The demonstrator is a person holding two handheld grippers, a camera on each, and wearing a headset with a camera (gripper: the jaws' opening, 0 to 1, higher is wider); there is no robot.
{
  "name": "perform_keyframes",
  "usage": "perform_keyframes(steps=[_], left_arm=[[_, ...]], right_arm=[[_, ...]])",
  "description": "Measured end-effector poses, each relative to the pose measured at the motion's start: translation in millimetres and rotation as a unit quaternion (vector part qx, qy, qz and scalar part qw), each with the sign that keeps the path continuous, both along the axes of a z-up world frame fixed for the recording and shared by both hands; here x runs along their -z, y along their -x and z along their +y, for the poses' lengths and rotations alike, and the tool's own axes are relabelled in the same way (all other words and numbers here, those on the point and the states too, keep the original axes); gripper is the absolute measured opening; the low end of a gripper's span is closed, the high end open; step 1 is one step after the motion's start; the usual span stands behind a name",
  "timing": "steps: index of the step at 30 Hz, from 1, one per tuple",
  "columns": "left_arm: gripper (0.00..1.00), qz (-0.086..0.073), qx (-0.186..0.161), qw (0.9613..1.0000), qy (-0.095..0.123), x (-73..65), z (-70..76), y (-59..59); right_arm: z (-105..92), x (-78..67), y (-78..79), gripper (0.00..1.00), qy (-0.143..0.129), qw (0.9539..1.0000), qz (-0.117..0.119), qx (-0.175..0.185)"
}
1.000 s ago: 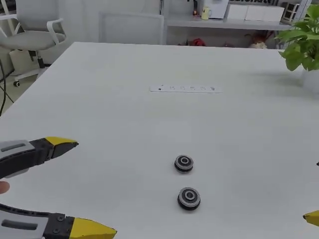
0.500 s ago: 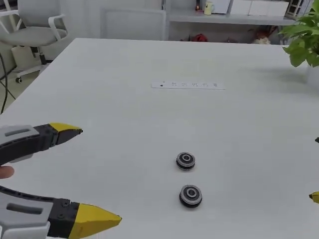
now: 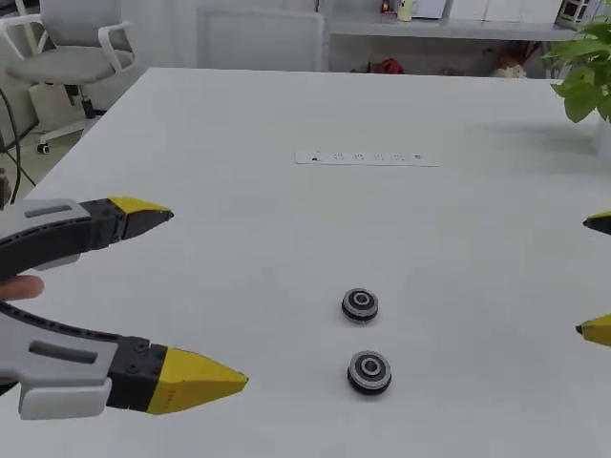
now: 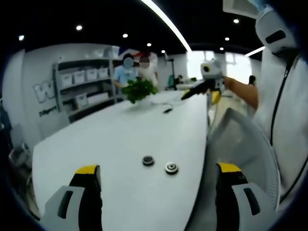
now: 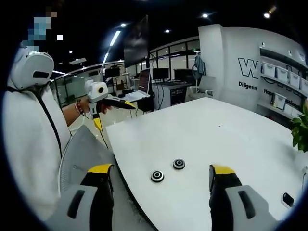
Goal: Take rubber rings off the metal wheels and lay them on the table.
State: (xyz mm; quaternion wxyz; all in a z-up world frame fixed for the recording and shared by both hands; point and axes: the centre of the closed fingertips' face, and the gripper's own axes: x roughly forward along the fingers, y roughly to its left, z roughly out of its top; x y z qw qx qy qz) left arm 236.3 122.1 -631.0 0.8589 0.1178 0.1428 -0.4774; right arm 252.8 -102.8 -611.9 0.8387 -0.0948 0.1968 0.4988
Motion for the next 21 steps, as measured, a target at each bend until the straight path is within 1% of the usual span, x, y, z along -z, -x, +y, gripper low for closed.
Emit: perform_keyframes(steps=[2, 4, 6, 10, 13, 16, 18, 20, 21], left_arm=[[1.0, -0.002, 0.007, 0.9999, 0.011, -5.3, -3.9, -1.7], [0.99, -0.002, 0.009, 0.9998, 0.018, -7.9, -6.2, -4.2], [0.97, -0.003, 0.01, 0.9999, 0.014, -7.4, -8.6, -9.1], [0.98, -0.003, 0.018, 0.9998, 0.007, -7.9, -14.2, -15.1], [0.98, -0.008, 0.025, 0.9996, 0.005, -13.0, -20.2, -21.5], [0.96, -0.009, 0.036, 0.9993, 0.002, -14.9, -24.6, -26.9], [0.96, -0.012, 0.039, 0.9992, -0.001, -17.8, -27.1, -32.1], [0.96, -0.017, 0.042, 0.999, 0.003, -23.7, -30.9, -37.9], [0.96, -0.018, 0.044, 0.9989, 0.004, -25.1, -32.0, -38.9]], right_arm=[[6.2, -4.1, -4.7, 0.78, -0.005, 0.9999, -0.008, -0.005], [11.6, -4.8, -9.7, 0.77, -0.011, 0.9998, -0.011, -0.008], [18.9, -1.0, -16.9, 0.76, -0.007, 0.9998, -0.01, -0.013], [30.1, 4.1, -26.7, 0.75, -0.003, 0.9996, -0.013, -0.025], [37.3, 8.6, -34.1, 0.74, 0.005, 0.9993, -0.016, -0.033], [44.2, 13.1, -42.9, 0.72, 0.001, 0.9992, -0.022, -0.033], [49.7, 17.7, -45.1, 0.71, 0.004, 0.9989, -0.021, -0.041], [55.2, 19.0, -48.5, 0.7, 0.008, 0.9985, -0.026, -0.047], [56.4, 18.9, -49.2, 0.7, 0.008, 0.9984, -0.027, -0.048]])
